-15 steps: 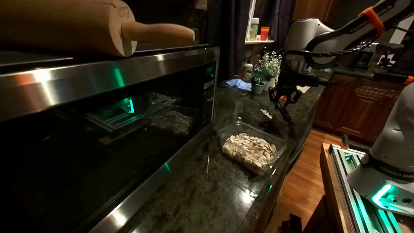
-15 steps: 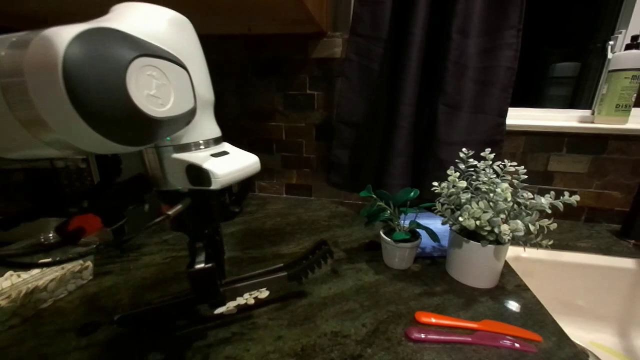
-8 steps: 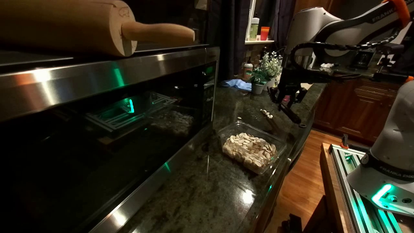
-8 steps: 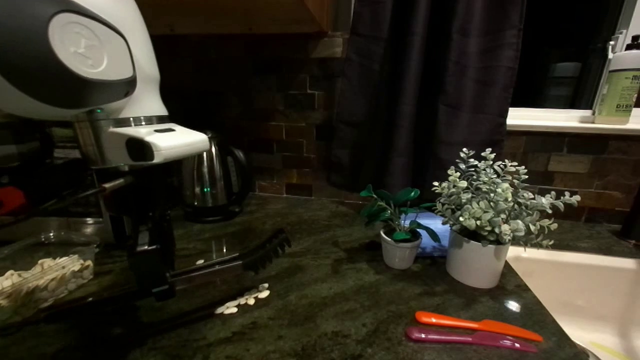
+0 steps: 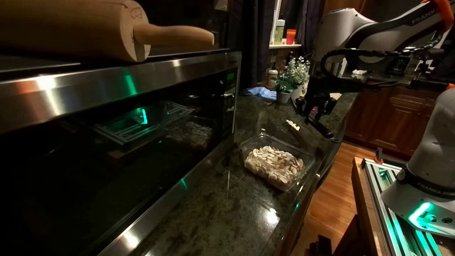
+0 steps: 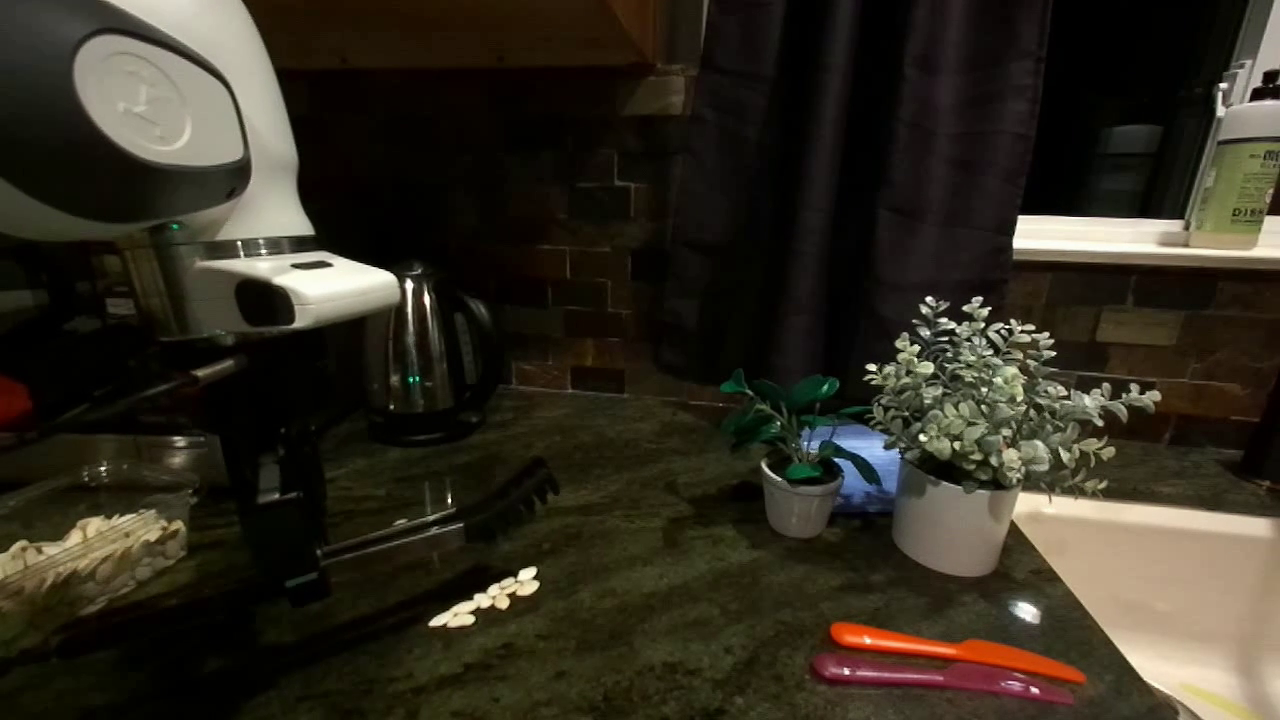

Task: Use the tongs to pick up a bean and put it inside the container

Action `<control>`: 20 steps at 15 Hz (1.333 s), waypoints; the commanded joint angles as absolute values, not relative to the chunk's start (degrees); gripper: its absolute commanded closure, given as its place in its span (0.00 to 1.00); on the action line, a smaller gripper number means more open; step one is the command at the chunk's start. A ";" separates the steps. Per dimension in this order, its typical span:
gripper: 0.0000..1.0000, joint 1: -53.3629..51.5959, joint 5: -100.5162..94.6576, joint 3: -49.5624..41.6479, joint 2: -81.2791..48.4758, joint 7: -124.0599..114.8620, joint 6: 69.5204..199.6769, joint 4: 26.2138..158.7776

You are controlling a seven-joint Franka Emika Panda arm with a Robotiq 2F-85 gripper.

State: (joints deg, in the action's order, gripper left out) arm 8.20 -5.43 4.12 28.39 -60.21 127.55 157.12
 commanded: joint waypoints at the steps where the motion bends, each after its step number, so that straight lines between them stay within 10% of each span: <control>1: 0.87 8.31 -4.92 4.01 27.37 -58.28 127.09 157.08; 20: 0.64 7.92 -4.38 3.98 24.22 -58.72 126.89 157.47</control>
